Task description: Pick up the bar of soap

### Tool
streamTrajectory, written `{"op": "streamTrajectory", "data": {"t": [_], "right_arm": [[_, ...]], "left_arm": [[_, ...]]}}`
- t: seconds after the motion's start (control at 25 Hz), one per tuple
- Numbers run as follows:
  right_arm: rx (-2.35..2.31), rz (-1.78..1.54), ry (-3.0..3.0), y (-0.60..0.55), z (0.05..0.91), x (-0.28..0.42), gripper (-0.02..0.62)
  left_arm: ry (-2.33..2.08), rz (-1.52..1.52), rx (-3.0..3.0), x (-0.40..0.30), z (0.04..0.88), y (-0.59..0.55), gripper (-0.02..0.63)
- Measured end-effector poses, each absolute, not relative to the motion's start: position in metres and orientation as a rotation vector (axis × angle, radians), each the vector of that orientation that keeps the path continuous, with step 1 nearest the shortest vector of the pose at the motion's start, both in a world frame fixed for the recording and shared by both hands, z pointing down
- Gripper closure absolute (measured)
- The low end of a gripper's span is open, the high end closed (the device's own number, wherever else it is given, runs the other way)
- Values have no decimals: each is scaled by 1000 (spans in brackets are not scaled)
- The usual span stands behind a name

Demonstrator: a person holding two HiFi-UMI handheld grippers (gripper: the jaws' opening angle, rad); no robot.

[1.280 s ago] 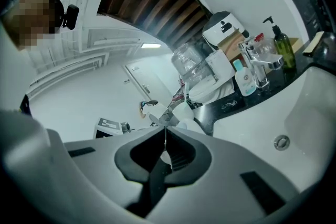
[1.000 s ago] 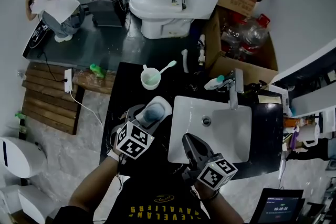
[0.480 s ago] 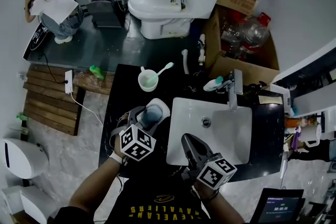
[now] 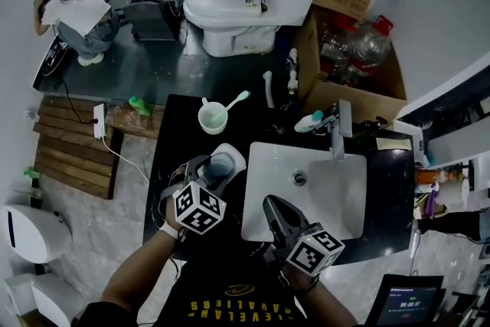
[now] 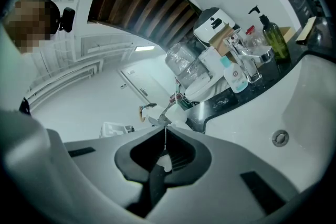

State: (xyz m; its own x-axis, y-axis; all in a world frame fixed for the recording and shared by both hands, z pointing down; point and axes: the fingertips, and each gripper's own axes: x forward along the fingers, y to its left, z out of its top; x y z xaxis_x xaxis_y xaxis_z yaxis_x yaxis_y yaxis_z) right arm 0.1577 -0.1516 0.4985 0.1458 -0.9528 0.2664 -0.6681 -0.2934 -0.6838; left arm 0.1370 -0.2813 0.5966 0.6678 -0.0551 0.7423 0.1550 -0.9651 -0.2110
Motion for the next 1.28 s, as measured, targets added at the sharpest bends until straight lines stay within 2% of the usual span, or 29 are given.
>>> {"op": "streamTrajectory", "data": {"t": [0.68,1.28], "right_arm": [[-2013,-943,1568,-145,492,153,577],[-2011,-939,1622,-143,487,144,577]], "left_arm": [[-78,-1141,-2659,139,592,-280,337],[-31,-861,-3059,132,524,-277,339]]}}
